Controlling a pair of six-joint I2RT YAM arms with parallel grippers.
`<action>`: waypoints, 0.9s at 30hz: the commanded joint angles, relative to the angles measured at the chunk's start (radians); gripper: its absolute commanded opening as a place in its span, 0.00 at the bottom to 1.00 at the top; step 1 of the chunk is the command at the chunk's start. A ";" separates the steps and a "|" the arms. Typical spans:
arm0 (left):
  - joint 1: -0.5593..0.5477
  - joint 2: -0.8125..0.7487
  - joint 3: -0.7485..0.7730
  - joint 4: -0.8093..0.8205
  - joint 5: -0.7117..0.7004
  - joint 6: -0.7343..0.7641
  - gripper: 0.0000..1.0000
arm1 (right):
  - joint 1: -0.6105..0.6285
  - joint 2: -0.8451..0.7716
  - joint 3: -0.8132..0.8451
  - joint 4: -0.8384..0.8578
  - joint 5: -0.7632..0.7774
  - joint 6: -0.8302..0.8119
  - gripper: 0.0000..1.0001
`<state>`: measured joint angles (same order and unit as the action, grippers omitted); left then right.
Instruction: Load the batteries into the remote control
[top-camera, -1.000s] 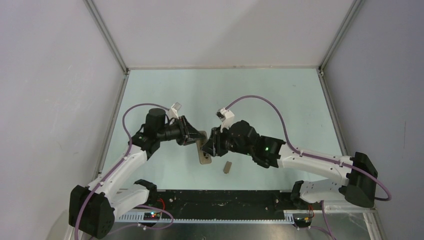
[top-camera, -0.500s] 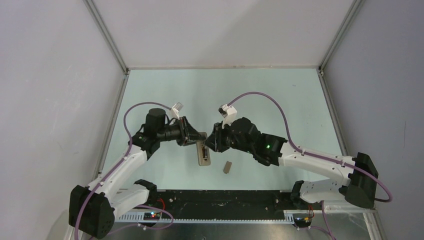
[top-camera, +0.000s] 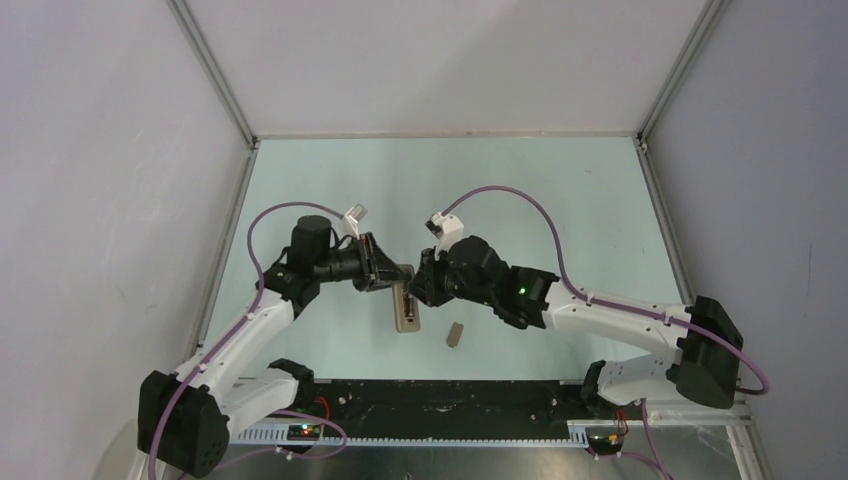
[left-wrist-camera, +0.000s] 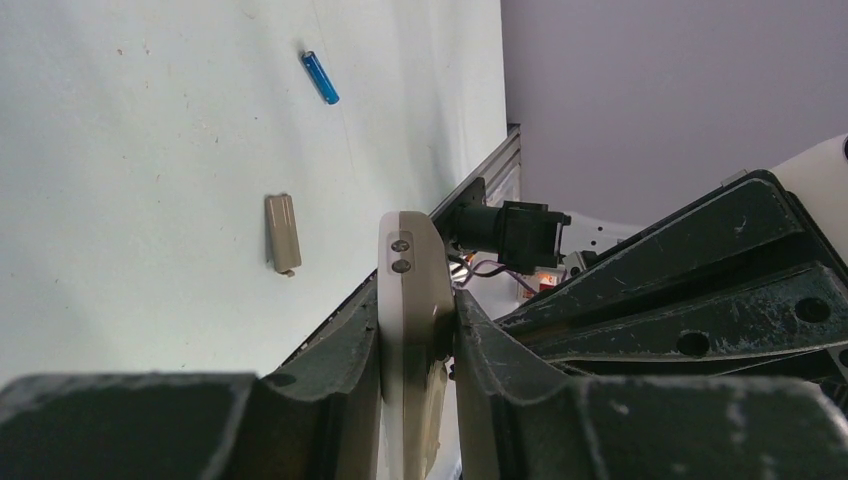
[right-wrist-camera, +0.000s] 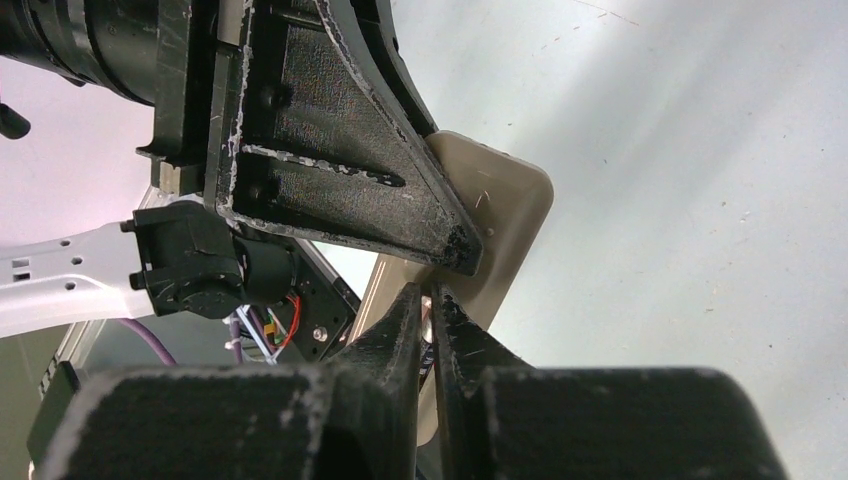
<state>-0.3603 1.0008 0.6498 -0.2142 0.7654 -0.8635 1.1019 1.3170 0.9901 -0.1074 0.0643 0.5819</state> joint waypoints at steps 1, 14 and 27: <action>-0.005 -0.015 0.050 0.022 0.046 0.015 0.00 | 0.005 0.020 0.038 -0.015 0.008 -0.014 0.11; -0.004 -0.011 0.050 0.019 0.016 -0.006 0.00 | 0.025 0.028 0.023 -0.038 0.013 0.019 0.10; -0.005 -0.021 0.035 0.008 0.055 0.041 0.00 | -0.001 0.018 0.035 -0.006 0.013 -0.013 0.18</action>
<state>-0.3603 1.0008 0.6498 -0.2375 0.7547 -0.8440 1.1099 1.3350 0.9955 -0.1150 0.0536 0.5957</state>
